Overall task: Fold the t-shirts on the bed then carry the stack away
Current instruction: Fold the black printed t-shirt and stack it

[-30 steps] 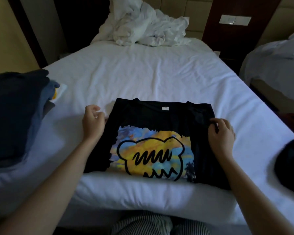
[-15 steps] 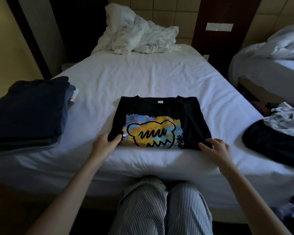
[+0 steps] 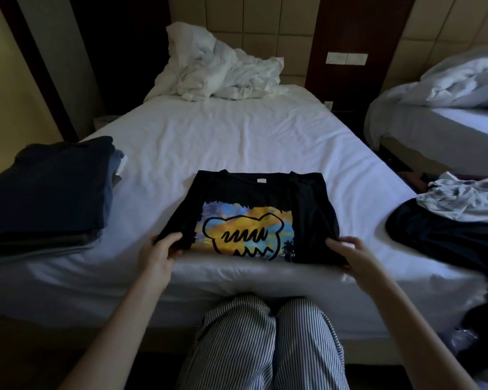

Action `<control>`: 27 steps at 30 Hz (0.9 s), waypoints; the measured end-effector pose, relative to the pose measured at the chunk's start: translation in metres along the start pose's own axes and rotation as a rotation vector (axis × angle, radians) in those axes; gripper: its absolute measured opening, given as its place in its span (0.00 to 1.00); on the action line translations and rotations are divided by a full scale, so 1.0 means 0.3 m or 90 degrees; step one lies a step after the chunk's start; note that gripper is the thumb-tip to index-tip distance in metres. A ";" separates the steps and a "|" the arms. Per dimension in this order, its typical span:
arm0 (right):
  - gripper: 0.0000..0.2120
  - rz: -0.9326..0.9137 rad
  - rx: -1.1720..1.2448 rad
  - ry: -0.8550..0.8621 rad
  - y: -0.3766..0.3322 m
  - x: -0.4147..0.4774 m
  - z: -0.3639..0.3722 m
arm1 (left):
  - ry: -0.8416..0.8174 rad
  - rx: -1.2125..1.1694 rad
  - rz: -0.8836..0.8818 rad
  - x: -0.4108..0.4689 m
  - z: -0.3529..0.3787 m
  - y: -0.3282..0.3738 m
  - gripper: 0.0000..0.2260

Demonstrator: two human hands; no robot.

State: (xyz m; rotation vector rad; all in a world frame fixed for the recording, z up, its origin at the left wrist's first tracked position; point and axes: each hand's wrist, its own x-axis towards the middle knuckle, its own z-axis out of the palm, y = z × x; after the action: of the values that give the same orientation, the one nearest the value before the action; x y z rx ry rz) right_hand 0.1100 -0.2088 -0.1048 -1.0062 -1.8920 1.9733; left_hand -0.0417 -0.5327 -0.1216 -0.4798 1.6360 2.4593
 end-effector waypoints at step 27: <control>0.26 -0.313 -0.818 -0.028 0.113 -0.012 0.029 | -0.194 -0.366 0.009 -0.144 0.191 -0.008 0.11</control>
State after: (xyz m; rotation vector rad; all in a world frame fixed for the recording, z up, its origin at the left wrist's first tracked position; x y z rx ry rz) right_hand 0.1172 -0.2228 -0.1364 -0.5349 -3.0245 0.3656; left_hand -0.0108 -0.4768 -0.0886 -0.1356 0.8134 2.8207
